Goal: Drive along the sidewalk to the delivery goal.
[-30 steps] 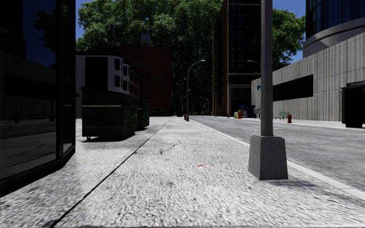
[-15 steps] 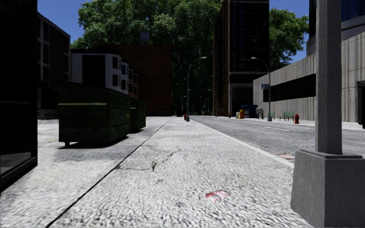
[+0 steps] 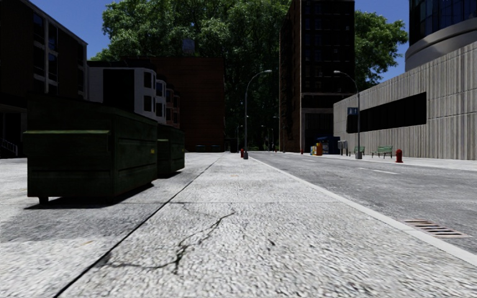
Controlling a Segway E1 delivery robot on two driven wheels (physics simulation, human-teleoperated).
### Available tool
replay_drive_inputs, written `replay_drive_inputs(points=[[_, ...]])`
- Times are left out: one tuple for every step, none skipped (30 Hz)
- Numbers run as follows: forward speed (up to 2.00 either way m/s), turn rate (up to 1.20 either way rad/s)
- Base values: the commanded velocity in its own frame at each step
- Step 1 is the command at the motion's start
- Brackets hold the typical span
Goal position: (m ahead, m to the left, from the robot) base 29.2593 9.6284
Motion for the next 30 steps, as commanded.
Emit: replay_drive_inputs(points=[[2.00,0.00],[2.00,0.00],[2.00,0.00],[2.00,0.00],[2.00,0.00],[2.00,0.00],[2.00,0.00],[2.00,0.00],[2.00,0.00],[2.00,0.00],[2.00,0.00],[2.00,0.00],[2.00,0.00],[2.00,0.00],[2.00,0.00],[2.00,0.00],[2.00,0.00],[2.00,0.00],[2.00,0.00],[2.00,0.00],[2.00,0.00],[2.00,0.00],[2.00,0.00],[2.00,0.00],[2.00,0.00],[2.00,0.00],[2.00,0.00],[2.00,0.00],[2.00,0.00],[2.00,0.00]])
